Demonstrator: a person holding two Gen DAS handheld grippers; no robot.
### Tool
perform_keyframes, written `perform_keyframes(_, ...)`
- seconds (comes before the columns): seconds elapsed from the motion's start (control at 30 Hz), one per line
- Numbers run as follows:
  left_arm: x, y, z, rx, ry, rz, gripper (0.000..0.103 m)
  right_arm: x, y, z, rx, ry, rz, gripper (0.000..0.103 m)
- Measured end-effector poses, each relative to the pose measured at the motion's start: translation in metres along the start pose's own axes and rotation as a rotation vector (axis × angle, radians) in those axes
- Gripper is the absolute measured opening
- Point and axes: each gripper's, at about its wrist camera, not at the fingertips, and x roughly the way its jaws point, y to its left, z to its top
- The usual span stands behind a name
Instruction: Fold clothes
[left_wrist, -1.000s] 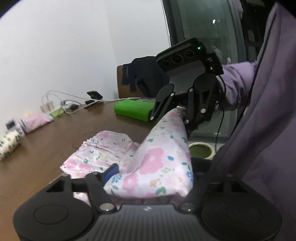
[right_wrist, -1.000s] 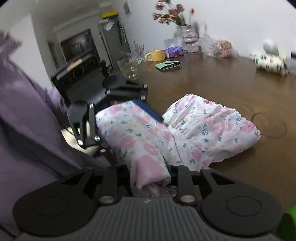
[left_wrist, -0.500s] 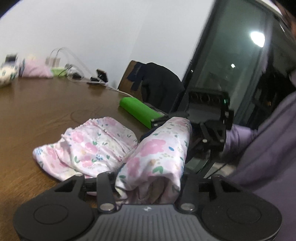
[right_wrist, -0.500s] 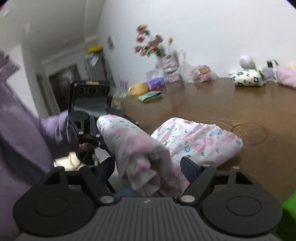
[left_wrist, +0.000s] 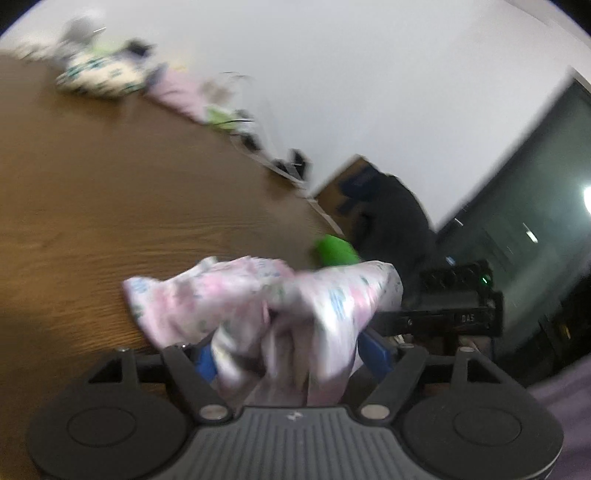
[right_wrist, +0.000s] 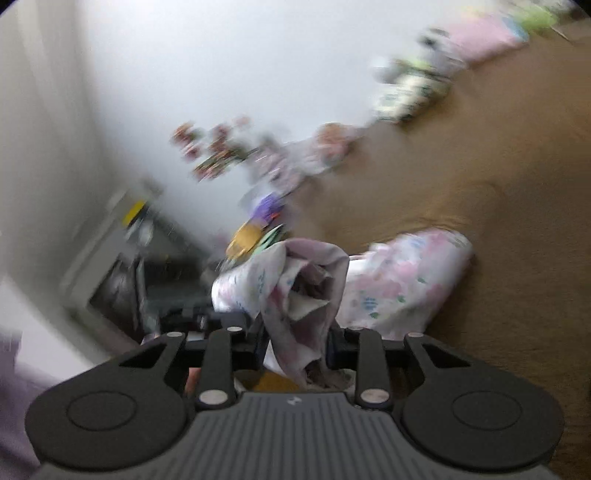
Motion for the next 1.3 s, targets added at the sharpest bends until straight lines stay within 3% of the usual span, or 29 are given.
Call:
perform_keyframes(0.13, -0.013, 0.009, 0.005, -0.077, -0.105, 0.035, 0.08, 0.006, -0.017, 0.012, 0.126, -0.073, -0.041, 0.03)
perform_keyframes(0.27, -0.019, 0.005, 0.009, -0.04, -0.175, 0.179, 0.087, 0.017, -0.003, 0.021, 0.049, -0.084, -0.107, 0.029)
perform_keyframes(0.4, -0.007, 0.009, 0.016, -0.052, -0.174, 0.195, 0.089, 0.031, 0.005, 0.029, 0.004, -0.084, -0.163, 0.033)
perform_keyframes(0.47, -0.001, 0.007, 0.018, -0.029, -0.171, 0.215, 0.089, 0.034, 0.01, 0.031, -0.043, -0.113, -0.229, 0.048)
perform_keyframes(0.53, 0.005, 0.003, 0.02, 0.003, -0.166, 0.234, 0.089, 0.032, 0.022, 0.029, -0.136, -0.16, -0.291, 0.083)
perform_keyframes(0.6, 0.014, 0.001, 0.022, 0.025, -0.157, 0.237, 0.089, 0.031, 0.036, 0.025, -0.26, -0.2, -0.363, 0.097)
perform_keyframes(0.63, 0.016, 0.001, 0.022, 0.032, -0.155, 0.238, 0.089, 0.032, 0.041, 0.025, -0.309, -0.214, -0.399, 0.099)
perform_keyframes(0.73, 0.023, 0.0, 0.025, 0.05, -0.148, 0.247, 0.094, 0.031, 0.043, 0.031, -0.342, -0.193, -0.421, 0.099)
perform_keyframes(0.9, 0.039, 0.002, 0.03, 0.051, -0.106, 0.268, 0.094, 0.049, 0.015, 0.042, -0.227, -0.088, -0.436, 0.093)
perform_keyframes(1.07, 0.037, 0.005, 0.028, 0.022, -0.064, 0.242, 0.079, 0.056, 0.002, 0.036, -0.154, -0.032, -0.387, 0.079)
perform_keyframes(1.2, 0.023, -0.007, 0.005, 0.005, -0.058, 0.224, 0.078, 0.044, 0.005, 0.021, -0.112, 0.015, -0.346, 0.075)
perform_keyframes(1.3, 0.007, -0.017, -0.016, 0.014, -0.06, 0.207, 0.081, 0.027, 0.015, 0.001, -0.148, 0.043, -0.331, 0.08)
